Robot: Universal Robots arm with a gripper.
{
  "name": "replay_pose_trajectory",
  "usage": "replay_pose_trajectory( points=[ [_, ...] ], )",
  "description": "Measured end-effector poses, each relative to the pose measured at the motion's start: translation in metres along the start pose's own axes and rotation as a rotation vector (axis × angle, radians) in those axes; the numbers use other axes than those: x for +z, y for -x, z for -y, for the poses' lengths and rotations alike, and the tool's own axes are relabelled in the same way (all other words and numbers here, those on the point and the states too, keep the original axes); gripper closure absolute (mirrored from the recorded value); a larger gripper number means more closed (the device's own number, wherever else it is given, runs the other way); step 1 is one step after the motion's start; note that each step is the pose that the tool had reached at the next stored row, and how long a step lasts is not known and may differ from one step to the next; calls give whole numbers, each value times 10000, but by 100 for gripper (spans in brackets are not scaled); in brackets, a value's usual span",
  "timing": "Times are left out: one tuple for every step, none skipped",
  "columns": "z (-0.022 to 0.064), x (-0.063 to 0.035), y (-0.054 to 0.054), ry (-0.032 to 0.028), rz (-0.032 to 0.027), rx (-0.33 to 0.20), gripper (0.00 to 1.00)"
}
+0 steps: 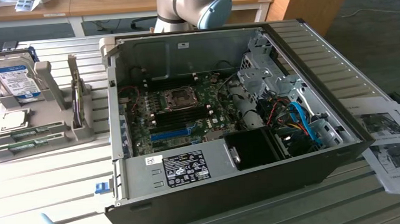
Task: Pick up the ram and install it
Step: 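Pick up the ram and move it above insertion slot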
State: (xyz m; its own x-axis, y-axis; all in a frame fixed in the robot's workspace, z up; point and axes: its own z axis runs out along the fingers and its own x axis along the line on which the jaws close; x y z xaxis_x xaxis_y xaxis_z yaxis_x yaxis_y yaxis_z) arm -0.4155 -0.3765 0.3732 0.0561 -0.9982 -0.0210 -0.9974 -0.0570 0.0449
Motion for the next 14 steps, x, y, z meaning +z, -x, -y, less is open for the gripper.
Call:
replay_pose_trajectory(
  points=[
    [1, 17, 0, 0, 0, 0, 91],
    [2, 33, -1, -1, 0, -1, 91],
    [3, 50, -1, -1, 0, 0, 91],
    [3, 68, -1, 0, 0, -1, 91],
    [4, 84, -2, -1, 0, -1, 91],
    [5, 101, -2, -1, 0, -1, 91],
    [6, 117, -2, 0, 0, -1, 91],
    [6, 134, -3, 0, 0, -1, 91],
    [7, 151, -3, -1, 0, -1, 91],
    [8, 169, -4, 0, 0, -1, 91],
    [8, 186, -4, 0, 0, -1, 91],
    [9, 201, -4, 0, 0, -1, 91],
    [10, 216, -4, -1, 0, -2, 91],
    [11, 231, -5, -1, 1, -2, 91]
  ],
)
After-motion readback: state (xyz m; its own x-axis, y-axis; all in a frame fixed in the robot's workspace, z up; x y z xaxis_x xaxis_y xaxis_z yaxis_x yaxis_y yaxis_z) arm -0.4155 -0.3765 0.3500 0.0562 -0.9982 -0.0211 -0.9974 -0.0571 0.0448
